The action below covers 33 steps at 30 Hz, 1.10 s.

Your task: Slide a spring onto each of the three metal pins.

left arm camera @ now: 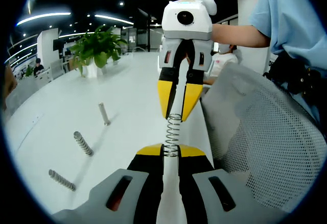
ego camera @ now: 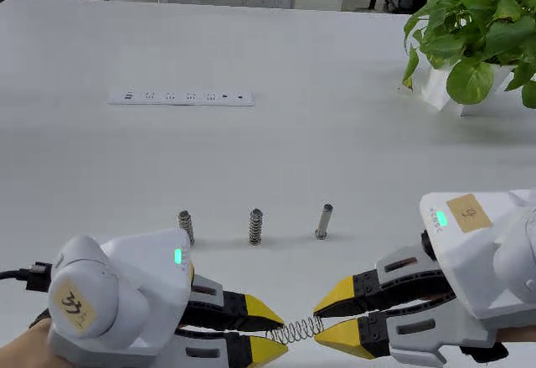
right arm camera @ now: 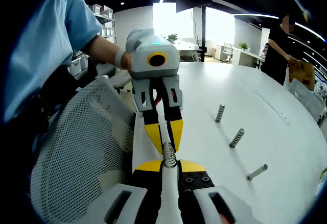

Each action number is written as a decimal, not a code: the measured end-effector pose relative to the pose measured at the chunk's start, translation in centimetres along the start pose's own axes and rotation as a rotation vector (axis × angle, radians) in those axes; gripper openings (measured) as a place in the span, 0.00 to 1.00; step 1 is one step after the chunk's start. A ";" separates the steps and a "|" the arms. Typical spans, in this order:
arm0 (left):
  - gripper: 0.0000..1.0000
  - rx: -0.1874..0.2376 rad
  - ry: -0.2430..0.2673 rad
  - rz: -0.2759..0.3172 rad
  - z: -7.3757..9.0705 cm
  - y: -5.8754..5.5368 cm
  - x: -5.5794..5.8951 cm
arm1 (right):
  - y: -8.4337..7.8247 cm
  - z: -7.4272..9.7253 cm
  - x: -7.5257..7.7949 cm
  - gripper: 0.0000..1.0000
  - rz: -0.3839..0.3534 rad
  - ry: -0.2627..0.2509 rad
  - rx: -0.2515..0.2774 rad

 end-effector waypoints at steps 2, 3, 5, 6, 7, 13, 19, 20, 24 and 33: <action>0.06 -0.002 -0.002 0.002 0.0 0.0 0.0 | 0.1 0.0 0.0 0.06 0.005 0.002 0.000; 0.06 -0.003 -0.002 0.001 -0.1 0.0 0.0 | 0.1 0.0 0.0 0.06 0.011 0.001 0.000; 0.06 -0.004 -0.004 0.004 -0.1 0.0 0.1 | 0.3 0.1 -0.1 0.06 0.019 0.002 -0.004; 0.06 -0.005 -0.004 0.005 -0.1 0.0 0.1 | 0.3 0.1 -0.1 0.06 0.026 0.001 -0.008; 0.06 -0.005 -0.005 0.005 -0.1 0.0 0.1 | 0.3 0.1 -0.1 0.06 0.030 0.001 -0.009; 0.06 -0.010 -0.007 0.008 -0.3 -0.1 0.1 | 0.7 0.0 -0.1 0.07 0.052 -0.004 -0.016; 0.06 -0.013 -0.011 0.012 -0.3 -0.1 0.2 | 1.1 0.0 -0.2 0.07 0.076 -0.009 -0.023; 0.06 -0.014 -0.011 0.012 -0.3 -0.1 0.2 | 1.2 0.0 -0.2 0.07 0.083 -0.009 -0.027; 0.06 -0.017 -0.014 0.014 -0.4 -0.2 0.3 | 1.5 -0.1 -0.3 0.07 0.104 -0.010 -0.037; 0.06 -0.032 -0.021 0.006 -0.4 -0.5 0.6 | 2.5 -0.2 0.1 0.00 0.118 -0.017 -0.008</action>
Point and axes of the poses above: the centre of the closed fingertips' face, and the gripper's own axes: z roughly backward along the fingers, x roughly to its right, y roughly out of its top, the point moved 1 cm from there along z, roughly backward along the fingers, and after that the axes turned 2 degrees about -x, right-handed, at the moved point
